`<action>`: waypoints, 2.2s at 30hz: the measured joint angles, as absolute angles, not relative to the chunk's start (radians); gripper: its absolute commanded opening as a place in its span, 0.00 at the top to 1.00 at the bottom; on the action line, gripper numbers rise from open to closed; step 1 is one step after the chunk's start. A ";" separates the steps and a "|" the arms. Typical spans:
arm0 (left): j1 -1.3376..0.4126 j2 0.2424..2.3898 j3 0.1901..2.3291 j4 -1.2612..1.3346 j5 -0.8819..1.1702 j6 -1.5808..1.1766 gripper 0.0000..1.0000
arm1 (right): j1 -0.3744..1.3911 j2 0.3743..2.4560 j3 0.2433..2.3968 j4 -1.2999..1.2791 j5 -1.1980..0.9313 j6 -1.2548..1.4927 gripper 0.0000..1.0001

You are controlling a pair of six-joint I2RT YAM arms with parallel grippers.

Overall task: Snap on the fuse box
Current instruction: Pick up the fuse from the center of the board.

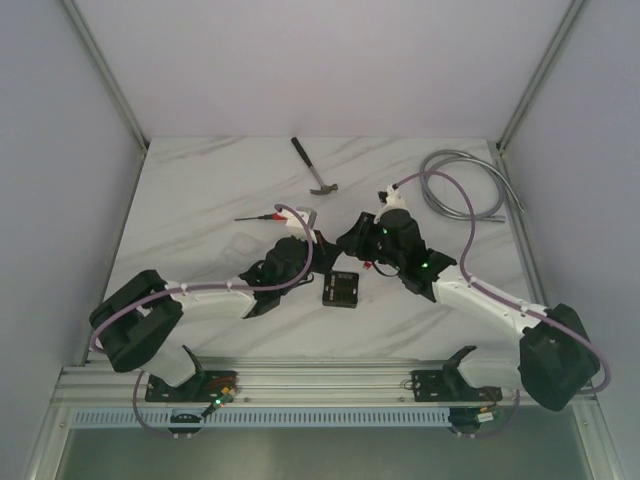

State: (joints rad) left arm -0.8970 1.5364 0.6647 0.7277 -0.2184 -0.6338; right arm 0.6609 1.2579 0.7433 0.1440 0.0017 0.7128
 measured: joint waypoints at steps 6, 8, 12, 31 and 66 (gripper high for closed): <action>-0.859 1.452 0.647 0.687 -0.145 -0.545 1.00 | 0.631 1.167 0.727 0.168 -0.082 0.581 0.55; -0.817 1.401 0.620 0.688 -0.080 -0.521 1.00 | 0.601 1.134 0.718 0.186 -0.147 0.529 0.55; -0.739 1.316 0.583 0.691 0.076 -0.488 1.00 | 0.529 1.091 0.695 0.226 -0.315 0.437 0.55; -0.667 1.146 0.546 0.743 0.612 -0.477 1.00 | 0.451 1.066 0.665 0.430 -0.887 0.263 0.56; -0.681 1.241 0.575 0.905 0.730 -0.594 1.00 | 0.459 1.054 0.648 0.498 -1.070 0.229 0.99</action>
